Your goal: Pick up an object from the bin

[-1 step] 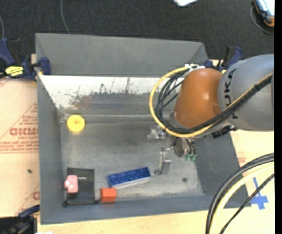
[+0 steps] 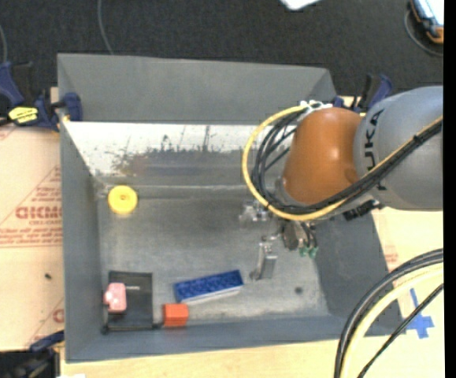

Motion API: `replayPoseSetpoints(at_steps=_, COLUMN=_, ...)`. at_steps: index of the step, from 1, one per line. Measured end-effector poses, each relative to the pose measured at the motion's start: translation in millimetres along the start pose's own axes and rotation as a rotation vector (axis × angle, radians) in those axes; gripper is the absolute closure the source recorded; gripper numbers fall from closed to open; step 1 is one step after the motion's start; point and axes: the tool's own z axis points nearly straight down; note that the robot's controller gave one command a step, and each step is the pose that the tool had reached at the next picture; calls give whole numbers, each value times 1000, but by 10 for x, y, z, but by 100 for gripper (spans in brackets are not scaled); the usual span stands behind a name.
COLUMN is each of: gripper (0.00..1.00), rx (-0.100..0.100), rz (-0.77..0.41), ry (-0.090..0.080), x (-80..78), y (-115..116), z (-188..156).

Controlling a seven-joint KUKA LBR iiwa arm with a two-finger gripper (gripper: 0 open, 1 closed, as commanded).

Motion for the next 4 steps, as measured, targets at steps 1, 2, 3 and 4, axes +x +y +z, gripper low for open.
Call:
replayPoseSetpoints(at_steps=1, gripper=0, rx=-2, rz=67, ry=13, x=644, y=410, z=554)
replayPoseSetpoints(at_steps=2, gripper=100, rx=1, rz=-13, ry=-3, x=-63, y=380, z=640)
replayPoseSetpoints(at_steps=3, gripper=100, rx=1, rz=-13, ry=-3, x=-63, y=380, z=640)
replayPoseSetpoints(at_steps=4, gripper=100, rx=0, rz=24, ry=-5, x=-59, y=367, z=-359)
